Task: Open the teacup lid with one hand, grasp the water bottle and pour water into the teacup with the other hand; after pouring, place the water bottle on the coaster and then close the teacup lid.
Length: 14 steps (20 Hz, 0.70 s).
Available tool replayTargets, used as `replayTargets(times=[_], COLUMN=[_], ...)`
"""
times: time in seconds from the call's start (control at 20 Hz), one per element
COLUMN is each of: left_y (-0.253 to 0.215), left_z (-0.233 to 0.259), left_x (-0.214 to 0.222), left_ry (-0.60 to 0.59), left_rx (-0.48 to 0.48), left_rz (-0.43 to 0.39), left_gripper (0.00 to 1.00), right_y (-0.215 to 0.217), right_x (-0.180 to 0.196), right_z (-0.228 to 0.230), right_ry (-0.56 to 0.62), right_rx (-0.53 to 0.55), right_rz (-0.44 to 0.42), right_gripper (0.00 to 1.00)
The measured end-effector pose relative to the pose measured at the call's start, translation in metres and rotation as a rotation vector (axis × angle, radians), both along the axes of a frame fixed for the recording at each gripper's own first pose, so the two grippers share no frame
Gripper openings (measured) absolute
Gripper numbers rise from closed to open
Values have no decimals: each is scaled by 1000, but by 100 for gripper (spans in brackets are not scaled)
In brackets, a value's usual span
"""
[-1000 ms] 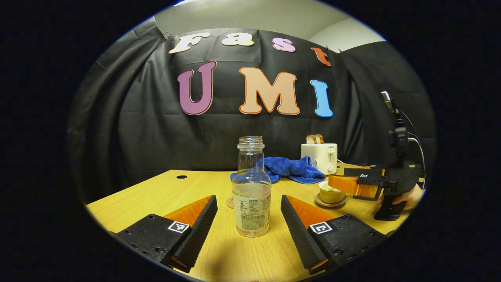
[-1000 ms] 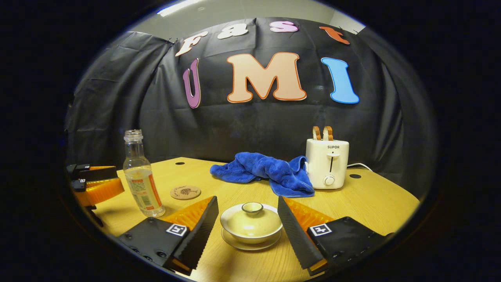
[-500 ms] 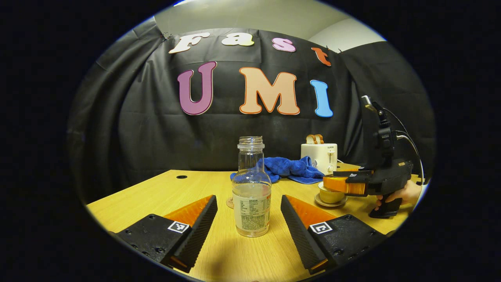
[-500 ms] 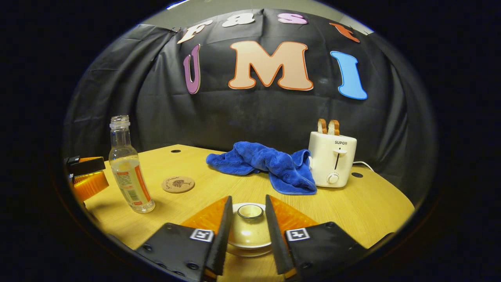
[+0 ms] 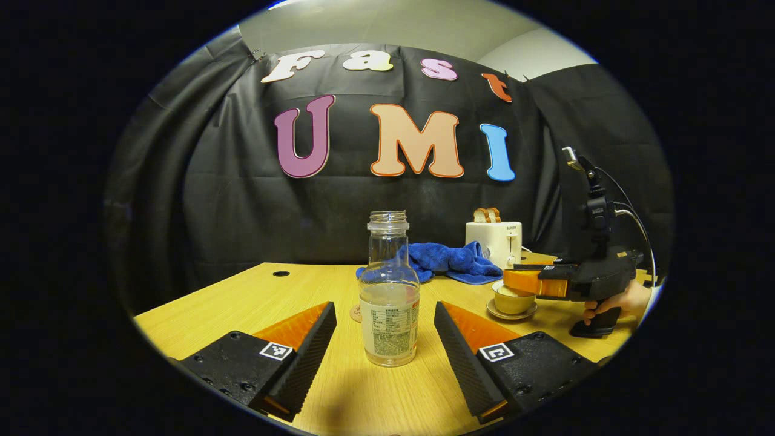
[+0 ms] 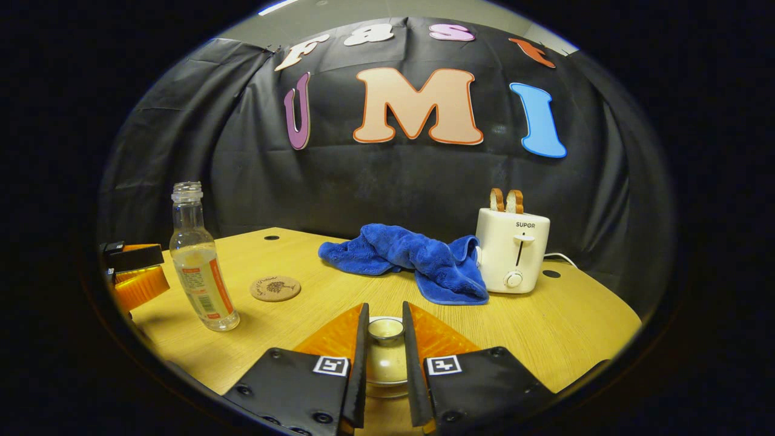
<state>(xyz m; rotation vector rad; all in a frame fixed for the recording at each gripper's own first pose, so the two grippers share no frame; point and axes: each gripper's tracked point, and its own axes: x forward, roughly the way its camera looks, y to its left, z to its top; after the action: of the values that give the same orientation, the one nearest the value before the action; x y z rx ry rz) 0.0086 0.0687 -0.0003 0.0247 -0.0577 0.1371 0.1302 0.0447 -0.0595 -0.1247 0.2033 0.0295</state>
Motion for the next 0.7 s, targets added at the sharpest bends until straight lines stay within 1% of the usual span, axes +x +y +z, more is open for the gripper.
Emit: replayTargets(times=[0.15, 0.2, 0.25, 0.45, 0.7], left_y=[0, 0, -1, 0, 5], left_z=[-2, -2, -1, -2, -6], left_x=[0, 0, 1, 9, 25], left_ry=[3, 4, 4, 4, 29], left_rx=[0, 0, 0, 1, -6], left_rz=[-3, -6, -9, -10, -27], left_gripper=[95, 94, 95, 95, 95], right_y=[-5, -7, -11, -27, -46], right_x=[-4, -6, -8, -20, -45], right_z=[5, 8, 9, 17, 29], right_ry=[-34, -46, -57, -92, -155], right_rx=[10, 15, 23, 71, 61], right_rz=[-20, -32, -46, -94, -151], right_gripper=[32, 32, 32, 33, 32])
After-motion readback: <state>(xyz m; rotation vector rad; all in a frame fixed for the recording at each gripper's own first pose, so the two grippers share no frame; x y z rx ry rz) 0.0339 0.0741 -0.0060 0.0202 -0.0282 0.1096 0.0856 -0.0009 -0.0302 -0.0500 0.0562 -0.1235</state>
